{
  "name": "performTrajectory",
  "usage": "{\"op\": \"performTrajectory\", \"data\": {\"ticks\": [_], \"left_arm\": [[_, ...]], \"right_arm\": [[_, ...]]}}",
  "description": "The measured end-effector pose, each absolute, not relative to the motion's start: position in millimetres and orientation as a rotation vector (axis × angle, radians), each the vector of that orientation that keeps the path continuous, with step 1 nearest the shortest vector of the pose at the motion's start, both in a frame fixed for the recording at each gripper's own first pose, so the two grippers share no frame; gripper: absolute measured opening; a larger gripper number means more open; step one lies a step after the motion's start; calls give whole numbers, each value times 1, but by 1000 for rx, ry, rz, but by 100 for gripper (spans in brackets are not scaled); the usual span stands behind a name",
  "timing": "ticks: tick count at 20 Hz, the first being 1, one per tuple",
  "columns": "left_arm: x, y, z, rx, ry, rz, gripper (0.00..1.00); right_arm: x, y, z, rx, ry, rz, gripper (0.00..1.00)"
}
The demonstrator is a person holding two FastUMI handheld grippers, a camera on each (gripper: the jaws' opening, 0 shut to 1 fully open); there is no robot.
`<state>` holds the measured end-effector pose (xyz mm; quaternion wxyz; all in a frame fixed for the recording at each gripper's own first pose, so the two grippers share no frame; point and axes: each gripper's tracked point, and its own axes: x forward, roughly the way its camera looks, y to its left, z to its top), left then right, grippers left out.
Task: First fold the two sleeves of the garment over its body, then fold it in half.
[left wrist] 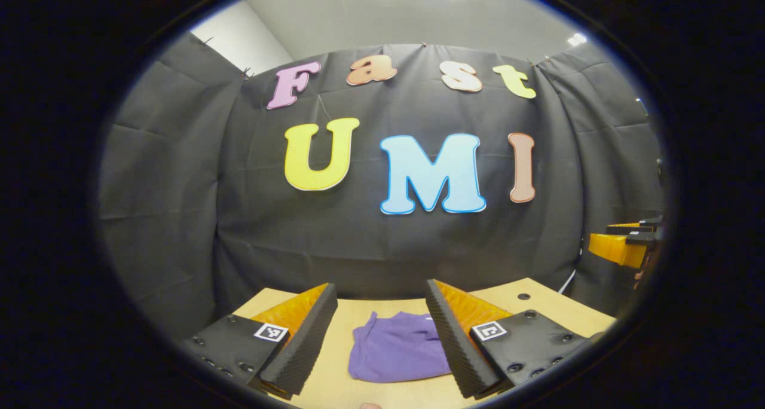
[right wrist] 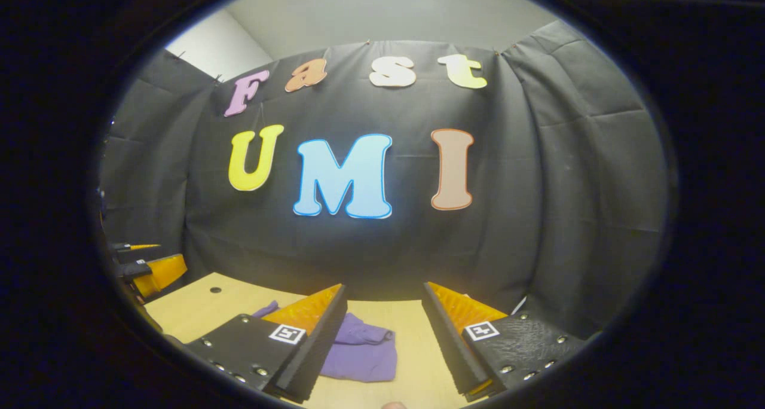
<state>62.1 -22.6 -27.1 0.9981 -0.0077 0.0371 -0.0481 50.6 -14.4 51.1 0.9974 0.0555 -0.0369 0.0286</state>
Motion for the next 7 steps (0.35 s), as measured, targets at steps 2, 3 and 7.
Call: {"op": "performTrajectory", "data": {"ticks": [2,3,7], "left_arm": [[60,-22,-26,-19,71,-104,93],[59,-23,-26,-22,71,-113,93],[47,-23,-26,-18,66,-134,93]], "right_arm": [[46,-16,53,110,-77,44,80],[44,-17,53,113,-76,39,82],[32,-20,54,122,-69,19,80]]}}
